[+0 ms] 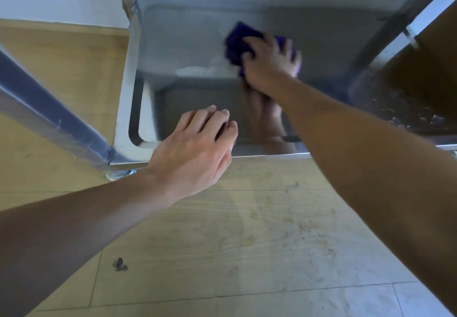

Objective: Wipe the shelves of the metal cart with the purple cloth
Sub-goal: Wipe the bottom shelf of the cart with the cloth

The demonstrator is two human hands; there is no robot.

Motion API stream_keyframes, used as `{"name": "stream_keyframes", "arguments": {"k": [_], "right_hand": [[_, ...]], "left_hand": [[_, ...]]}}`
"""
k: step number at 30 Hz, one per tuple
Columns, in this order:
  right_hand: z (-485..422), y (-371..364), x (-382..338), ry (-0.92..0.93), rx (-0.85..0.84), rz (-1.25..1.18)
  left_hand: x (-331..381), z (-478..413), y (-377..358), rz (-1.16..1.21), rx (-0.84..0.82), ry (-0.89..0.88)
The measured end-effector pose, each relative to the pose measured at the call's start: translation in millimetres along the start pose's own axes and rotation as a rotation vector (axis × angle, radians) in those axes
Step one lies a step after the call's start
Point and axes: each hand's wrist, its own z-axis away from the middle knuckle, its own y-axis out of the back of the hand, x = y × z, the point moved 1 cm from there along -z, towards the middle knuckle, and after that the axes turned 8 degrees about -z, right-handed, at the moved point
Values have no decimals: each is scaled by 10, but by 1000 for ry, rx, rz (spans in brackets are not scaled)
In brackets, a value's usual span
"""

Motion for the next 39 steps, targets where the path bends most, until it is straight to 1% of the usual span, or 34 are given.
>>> {"name": "stream_keyframes", "arguments": {"k": [2,3,4,5,6,7,10,12,15,16,17,18,19,21,22,23,25,27,29,30,31,33,35,36,37,38,39], "right_hand": [[163,-141,-358,264,-72,18],[211,-174,-433,357,-114,15],[217,-173,-437,417,-139,12],[179,-142,-382,439,-137,10],[96,-105,-275,419,-105,11],[-1,-63,-121,352,-52,19],[-239,136,480,10,106,25],[-290,265,764,-176,150,0],[-290,273,709,-357,131,-34],[-274,230,565,-393,111,-39],[-247,158,377,-374,86,-36],[-196,70,149,-277,54,-21],[-117,-33,-102,-109,10,-6],[133,-234,-596,299,-114,4],[279,-293,-780,463,-188,9],[384,-331,-885,580,-249,11],[434,-304,-869,698,-308,1],[320,-225,-640,726,-308,3],[140,-150,-307,656,-255,27],[43,-103,-112,573,-194,37],[-43,-45,93,455,-109,42],[-142,121,522,148,64,47],[-123,310,865,-150,140,2],[-87,365,929,-226,145,-13],[-38,381,914,-245,134,-12],[21,363,834,-215,119,-3],[93,319,719,-143,101,7]], "left_hand": [[-9,0,-1,-2,9,-4],[-10,2,-4,-3,9,-8],[-9,3,-6,-4,8,-11],[-9,3,-7,-6,6,-12],[-10,3,-7,-8,3,-11],[-9,1,-6,-11,0,-10],[-4,-4,-6,-10,-12,-11],[1,-15,-6,-1,-21,-11],[10,-25,-15,4,-18,-16],[14,-27,-17,5,-12,-18],[22,-29,-23,7,-6,-18],[22,-29,-28,8,0,-17],[21,-33,-30,9,7,-15],[19,-40,-30,5,22,-16],[21,-43,-23,-1,32,-19],[20,-42,-17,-6,45,-21],[21,-37,-13,-2,50,-22],[20,-35,-27,9,31,-15],[9,-35,-33,16,29,-8],[9,-36,-33,17,26,-10],[7,-36,-30,16,18,-13],[9,-24,-26,12,8,-17],[17,-26,-23,16,7,-16],[16,-33,-19,19,5,-16],[17,-39,-15,19,-2,-17],[16,-42,-13,13,-11,-20],[18,-43,-10,4,-21,-22]]}}
